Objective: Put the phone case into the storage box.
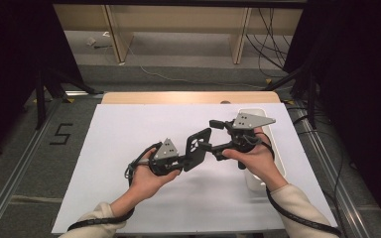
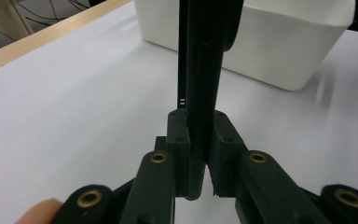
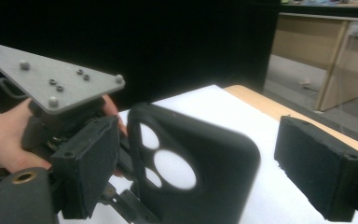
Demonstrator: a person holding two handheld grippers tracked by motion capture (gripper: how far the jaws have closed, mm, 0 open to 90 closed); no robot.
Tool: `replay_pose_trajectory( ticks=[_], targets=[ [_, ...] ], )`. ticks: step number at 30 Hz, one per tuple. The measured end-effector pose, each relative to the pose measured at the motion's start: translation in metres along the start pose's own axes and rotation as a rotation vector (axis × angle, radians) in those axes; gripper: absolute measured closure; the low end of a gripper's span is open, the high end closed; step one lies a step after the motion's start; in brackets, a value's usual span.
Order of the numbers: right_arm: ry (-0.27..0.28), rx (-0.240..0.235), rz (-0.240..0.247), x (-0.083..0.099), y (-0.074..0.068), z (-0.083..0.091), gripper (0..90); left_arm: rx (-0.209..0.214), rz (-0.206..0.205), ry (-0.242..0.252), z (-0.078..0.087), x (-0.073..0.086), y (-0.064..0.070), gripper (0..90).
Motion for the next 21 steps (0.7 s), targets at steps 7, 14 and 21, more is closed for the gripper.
replay_pose_trajectory(
  ticks=[7, 14, 21],
  targets=[
    [-0.004, 0.069, 0.005, 0.008, -0.001, -0.004, 2.4, -0.053, 0.028, 0.008, 0.002, 0.001, -0.005, 79.6],
    [0.008, 0.12, 0.017, 0.013, -0.006, -0.01, 0.4, -0.088, 0.041, 0.015, 0.001, 0.0, -0.005, 79.7],
    [0.011, 0.155, 0.018, 0.017, -0.008, -0.014, 0.4, -0.101, 0.045, 0.01, 0.0, 0.001, -0.004, 79.6]
  ],
)
Point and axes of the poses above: each handheld gripper's, and its own axes: z roughly backward along the jaws, x roughly out of its underside, y roughly to its right, the point moved 2 cm from there along -z, roughly forward along the jaws, and after that the axes turned 14 degrees about y, right-handed, at the moved point
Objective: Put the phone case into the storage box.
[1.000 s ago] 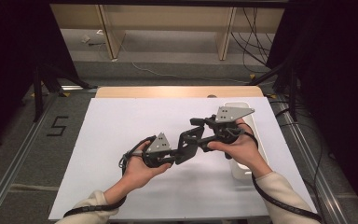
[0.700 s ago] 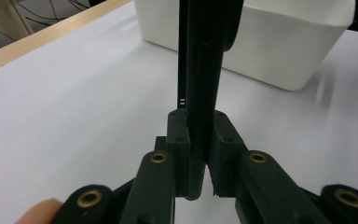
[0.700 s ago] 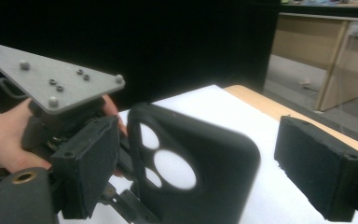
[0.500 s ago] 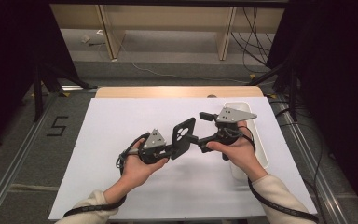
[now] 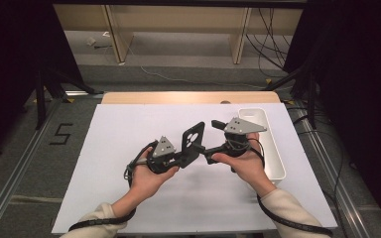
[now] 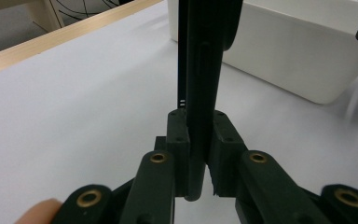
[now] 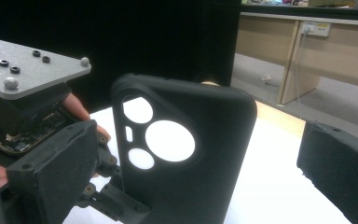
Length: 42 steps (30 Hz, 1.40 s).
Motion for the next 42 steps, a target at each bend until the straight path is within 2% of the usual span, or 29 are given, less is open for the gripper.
replay_pose_trajectory(
  ticks=[23, 28, 32, 42],
  targets=[
    [0.022, 0.052, -0.004, 0.008, -0.015, -0.014, 0.5, 0.007, 0.009, -0.006, -0.006, 0.001, 0.008, 79.6],
    [0.031, 0.077, -0.006, 0.009, -0.015, -0.014, 1.6, 0.012, 0.009, -0.005, -0.008, 0.001, 0.012, 79.6],
    [0.038, 0.101, -0.005, 0.009, -0.014, -0.014, 4.0, 0.013, 0.008, -0.003, -0.009, 0.001, 0.014, 79.6],
    [0.053, 0.122, -0.011, 0.011, -0.014, -0.013, 12.9, 0.014, 0.007, 0.001, -0.009, 0.001, 0.014, 79.5]
  ],
)
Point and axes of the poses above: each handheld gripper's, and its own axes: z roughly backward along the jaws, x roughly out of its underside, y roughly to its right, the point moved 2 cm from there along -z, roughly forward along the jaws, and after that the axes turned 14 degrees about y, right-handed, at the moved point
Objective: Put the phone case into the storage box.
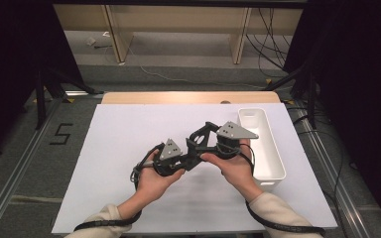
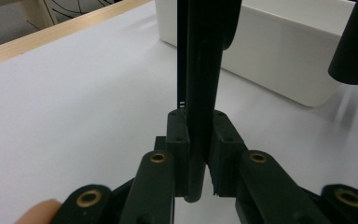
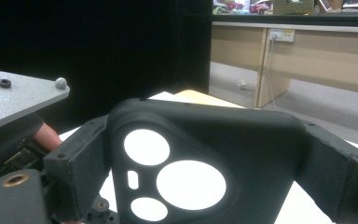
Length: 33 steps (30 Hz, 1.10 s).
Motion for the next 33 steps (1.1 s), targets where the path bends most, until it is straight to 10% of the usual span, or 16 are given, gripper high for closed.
replay_pose_trajectory(
  ticks=[33],
  targets=[
    [0.024, 0.015, 0.0, -0.0068, -0.0012, 0.0018, 15.6, 0.013, -0.042, 0.031, 0.0018, -0.0041, 0.0005, 73.9]
  ],
)
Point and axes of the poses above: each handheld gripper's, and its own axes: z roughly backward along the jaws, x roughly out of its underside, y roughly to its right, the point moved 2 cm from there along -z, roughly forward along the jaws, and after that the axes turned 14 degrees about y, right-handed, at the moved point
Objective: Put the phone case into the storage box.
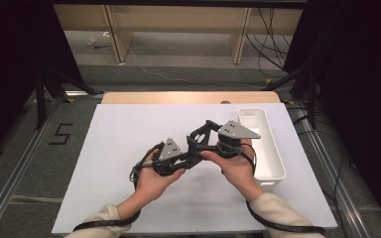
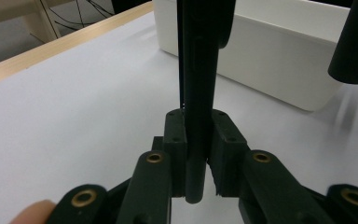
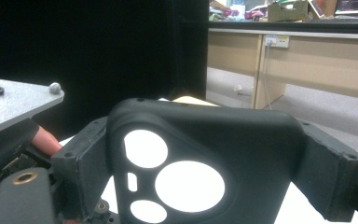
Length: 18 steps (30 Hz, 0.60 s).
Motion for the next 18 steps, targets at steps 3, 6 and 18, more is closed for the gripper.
replay_pose_trajectory(
  ticks=[3, 6, 18],
  targets=[
    [0.01, 0.004, -0.002, -0.002, 0.001, 0.001, 15.6, 0.02, -0.004, 0.005, 0.0, 0.0, 0.0, 64.3],
    [0.015, 0.007, 0.0, -0.005, 0.003, 0.002, 15.6, 0.057, -0.016, 0.012, 0.001, 0.0, 0.001, 52.3],
    [0.029, 0.029, -0.007, -0.011, 0.011, 0.006, 15.7, 0.054, -0.042, 0.03, 0.02, -0.003, -0.005, 3.3]
  ],
)
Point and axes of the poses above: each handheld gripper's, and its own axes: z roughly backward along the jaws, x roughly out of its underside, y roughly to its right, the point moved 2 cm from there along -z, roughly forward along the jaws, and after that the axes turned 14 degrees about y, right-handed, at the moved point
